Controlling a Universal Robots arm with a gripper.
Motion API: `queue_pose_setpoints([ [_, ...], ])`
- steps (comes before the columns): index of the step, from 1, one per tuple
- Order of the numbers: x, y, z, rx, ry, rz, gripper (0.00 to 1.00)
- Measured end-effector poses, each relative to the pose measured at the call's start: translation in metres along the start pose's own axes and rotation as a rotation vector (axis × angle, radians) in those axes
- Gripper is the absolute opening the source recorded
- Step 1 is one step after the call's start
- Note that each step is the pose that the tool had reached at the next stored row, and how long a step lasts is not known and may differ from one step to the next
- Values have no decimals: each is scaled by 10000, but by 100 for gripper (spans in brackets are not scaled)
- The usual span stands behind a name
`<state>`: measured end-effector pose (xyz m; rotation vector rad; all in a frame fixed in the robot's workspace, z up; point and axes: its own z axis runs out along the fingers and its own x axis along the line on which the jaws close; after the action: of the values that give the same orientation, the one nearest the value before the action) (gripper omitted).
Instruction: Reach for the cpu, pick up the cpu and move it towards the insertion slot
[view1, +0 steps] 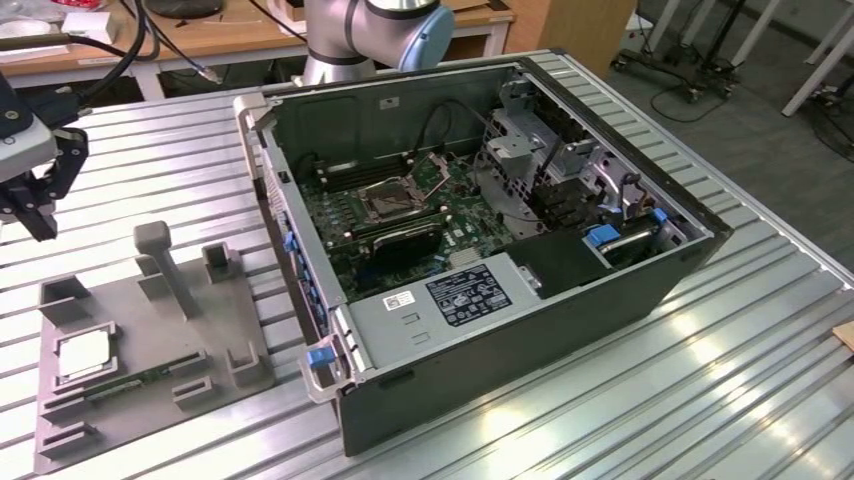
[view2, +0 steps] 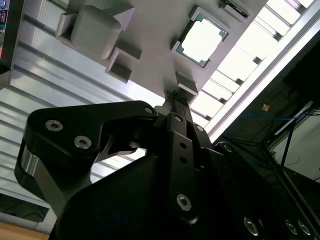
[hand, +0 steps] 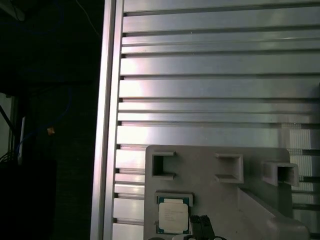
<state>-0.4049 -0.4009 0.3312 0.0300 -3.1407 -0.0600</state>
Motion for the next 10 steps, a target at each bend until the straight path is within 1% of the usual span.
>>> queue_pose_setpoints([
  [1, 8, 0, 9, 0, 0, 0, 11],
  [10, 9, -1, 27, 0, 0, -1, 11],
])
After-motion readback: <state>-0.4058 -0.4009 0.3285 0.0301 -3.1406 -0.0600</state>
